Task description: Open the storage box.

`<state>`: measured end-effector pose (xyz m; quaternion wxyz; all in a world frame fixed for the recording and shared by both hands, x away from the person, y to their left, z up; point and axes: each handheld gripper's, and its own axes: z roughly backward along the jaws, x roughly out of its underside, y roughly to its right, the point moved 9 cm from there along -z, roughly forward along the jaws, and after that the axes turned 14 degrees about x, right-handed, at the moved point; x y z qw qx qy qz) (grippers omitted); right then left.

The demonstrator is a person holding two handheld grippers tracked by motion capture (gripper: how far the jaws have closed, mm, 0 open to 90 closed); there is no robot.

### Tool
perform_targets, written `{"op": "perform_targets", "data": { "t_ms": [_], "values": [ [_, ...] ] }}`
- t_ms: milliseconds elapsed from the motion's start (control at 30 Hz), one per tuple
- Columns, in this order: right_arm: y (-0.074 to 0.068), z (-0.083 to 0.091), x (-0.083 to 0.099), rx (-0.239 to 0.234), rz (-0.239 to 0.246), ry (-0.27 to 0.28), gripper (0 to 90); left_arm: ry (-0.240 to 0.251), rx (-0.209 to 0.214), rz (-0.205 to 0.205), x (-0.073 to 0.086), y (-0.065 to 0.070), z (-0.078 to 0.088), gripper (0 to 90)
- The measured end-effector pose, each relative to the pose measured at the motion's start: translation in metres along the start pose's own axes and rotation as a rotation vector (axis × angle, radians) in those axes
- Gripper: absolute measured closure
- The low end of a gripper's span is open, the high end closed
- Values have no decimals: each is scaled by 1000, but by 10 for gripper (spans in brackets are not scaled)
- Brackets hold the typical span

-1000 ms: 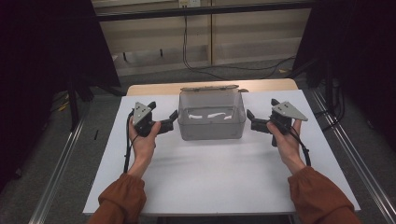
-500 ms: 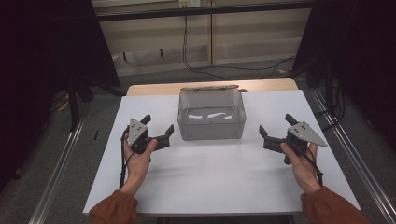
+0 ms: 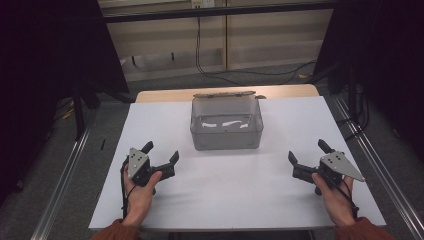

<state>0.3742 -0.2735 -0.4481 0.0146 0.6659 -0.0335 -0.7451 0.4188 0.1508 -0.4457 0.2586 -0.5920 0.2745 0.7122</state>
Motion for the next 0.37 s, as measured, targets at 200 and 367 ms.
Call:
{"op": "perform_targets", "data": {
  "t_ms": [200,367],
  "values": [
    [4,12,6,25,-26,-19,0,7,-25,37,7,2,18,15],
    [4,14,7,27,-24,-6,0,-17,-68,71,12,-3,20,9]
  ]
}}
